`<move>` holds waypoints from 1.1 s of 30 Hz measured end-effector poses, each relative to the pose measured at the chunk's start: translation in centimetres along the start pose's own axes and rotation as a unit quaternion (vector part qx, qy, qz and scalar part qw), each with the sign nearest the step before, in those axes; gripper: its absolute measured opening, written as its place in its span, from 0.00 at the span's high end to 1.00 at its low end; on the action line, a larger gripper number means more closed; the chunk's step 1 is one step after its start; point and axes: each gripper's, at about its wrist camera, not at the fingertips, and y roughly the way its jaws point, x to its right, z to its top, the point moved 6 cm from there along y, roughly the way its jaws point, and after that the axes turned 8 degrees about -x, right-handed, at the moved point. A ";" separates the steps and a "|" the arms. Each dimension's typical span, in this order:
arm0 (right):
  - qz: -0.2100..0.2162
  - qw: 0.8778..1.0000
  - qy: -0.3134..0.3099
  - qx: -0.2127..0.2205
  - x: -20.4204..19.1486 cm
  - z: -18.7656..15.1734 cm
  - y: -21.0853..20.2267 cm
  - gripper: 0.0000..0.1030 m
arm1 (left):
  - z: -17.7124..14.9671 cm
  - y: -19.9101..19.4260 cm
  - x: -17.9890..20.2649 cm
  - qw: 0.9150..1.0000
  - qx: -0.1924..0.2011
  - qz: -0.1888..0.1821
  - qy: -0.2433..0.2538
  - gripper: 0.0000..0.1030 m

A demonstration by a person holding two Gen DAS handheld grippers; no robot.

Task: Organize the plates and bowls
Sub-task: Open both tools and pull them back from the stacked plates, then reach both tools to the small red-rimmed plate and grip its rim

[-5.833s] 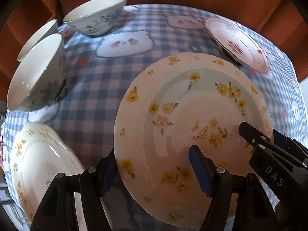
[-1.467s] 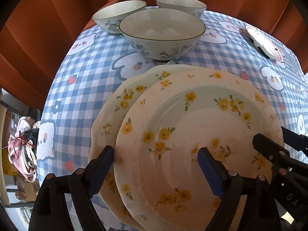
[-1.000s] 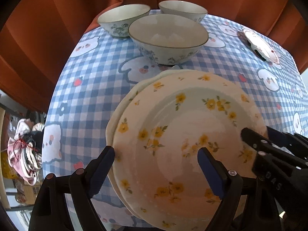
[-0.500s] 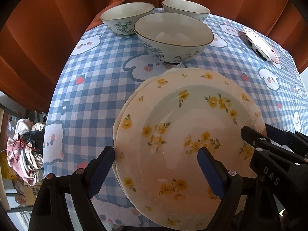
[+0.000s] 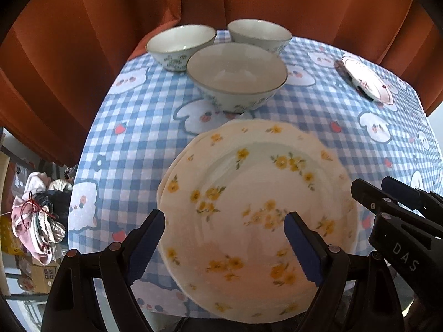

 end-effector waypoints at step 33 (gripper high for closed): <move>0.046 0.997 -0.031 0.058 20.1 7.8 -2.6 0.49 | 8.3 -0.7 21.5 0.998 0.050 0.004 -0.035 0.21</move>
